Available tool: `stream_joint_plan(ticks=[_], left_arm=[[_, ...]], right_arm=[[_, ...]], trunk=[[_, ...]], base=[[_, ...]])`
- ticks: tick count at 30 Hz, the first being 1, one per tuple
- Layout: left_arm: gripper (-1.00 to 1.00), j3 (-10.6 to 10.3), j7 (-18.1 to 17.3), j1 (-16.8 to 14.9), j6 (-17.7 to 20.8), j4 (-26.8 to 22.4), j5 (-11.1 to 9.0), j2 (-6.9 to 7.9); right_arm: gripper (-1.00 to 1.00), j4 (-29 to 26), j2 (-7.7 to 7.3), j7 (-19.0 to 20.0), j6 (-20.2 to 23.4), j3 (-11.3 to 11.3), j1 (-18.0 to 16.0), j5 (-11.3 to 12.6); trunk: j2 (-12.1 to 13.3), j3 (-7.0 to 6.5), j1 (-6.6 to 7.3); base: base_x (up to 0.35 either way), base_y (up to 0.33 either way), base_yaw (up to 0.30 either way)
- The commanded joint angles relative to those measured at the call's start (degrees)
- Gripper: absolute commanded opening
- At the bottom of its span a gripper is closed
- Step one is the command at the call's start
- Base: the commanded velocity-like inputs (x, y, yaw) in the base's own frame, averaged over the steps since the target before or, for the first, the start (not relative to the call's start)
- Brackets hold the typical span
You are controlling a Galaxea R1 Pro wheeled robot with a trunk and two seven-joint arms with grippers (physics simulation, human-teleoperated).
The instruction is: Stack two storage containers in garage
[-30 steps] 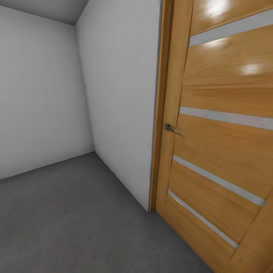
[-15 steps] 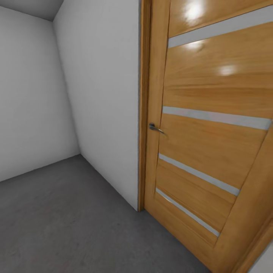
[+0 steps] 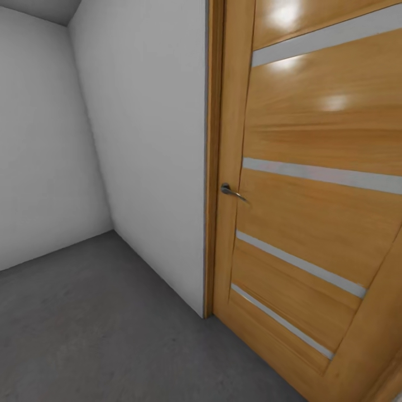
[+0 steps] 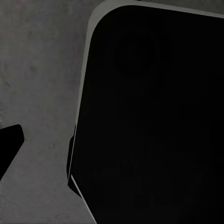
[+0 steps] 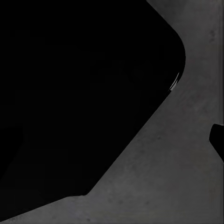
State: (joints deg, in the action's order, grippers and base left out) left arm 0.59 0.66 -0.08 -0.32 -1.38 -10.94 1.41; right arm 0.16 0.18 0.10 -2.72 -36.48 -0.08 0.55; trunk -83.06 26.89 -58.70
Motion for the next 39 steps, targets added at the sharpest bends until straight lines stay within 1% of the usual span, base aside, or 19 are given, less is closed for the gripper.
stream_joint_plan(ticks=[1, 21, 29, 39], left_arm=[[1.0, 0.0, 0.1, 0.0, 0.0, 0.0, -0.3, -0.01], [1.0, 0.0, 0.1, 0.0, 0.0, 0.0, -0.3, -0.01], [1.0, 0.0, 0.1, 0.0, 0.0, 0.0, -0.3, -0.01], [1.0, 0.0, 0.1, 0.0, 0.0, 0.0, -0.2, -0.09]], right_arm=[[1.0, 0.0, 0.0, 0.0, -0.2, -0.1, 0.0, 0.1], [1.0, 0.0, 0.0, 0.0, -0.1, -0.1, 0.0, 0.1], [1.0, 0.0, 0.0, 0.2, 0.0, -0.1, 0.0, 0.1], [1.0, 0.0, 0.0, 0.3, 0.0, -0.1, 0.0, 0.1]], trunk=[[0.0, 0.04, -0.03], [0.0, 0.04, -0.03], [0.0, 0.04, -0.03], [0.0, 0.04, -0.03]], base=[[0.287, 0.164, -0.001], [0.29, 0.163, -0.01], [0.24, 0.096, -0.197], [0.034, 0.004, -0.244]])
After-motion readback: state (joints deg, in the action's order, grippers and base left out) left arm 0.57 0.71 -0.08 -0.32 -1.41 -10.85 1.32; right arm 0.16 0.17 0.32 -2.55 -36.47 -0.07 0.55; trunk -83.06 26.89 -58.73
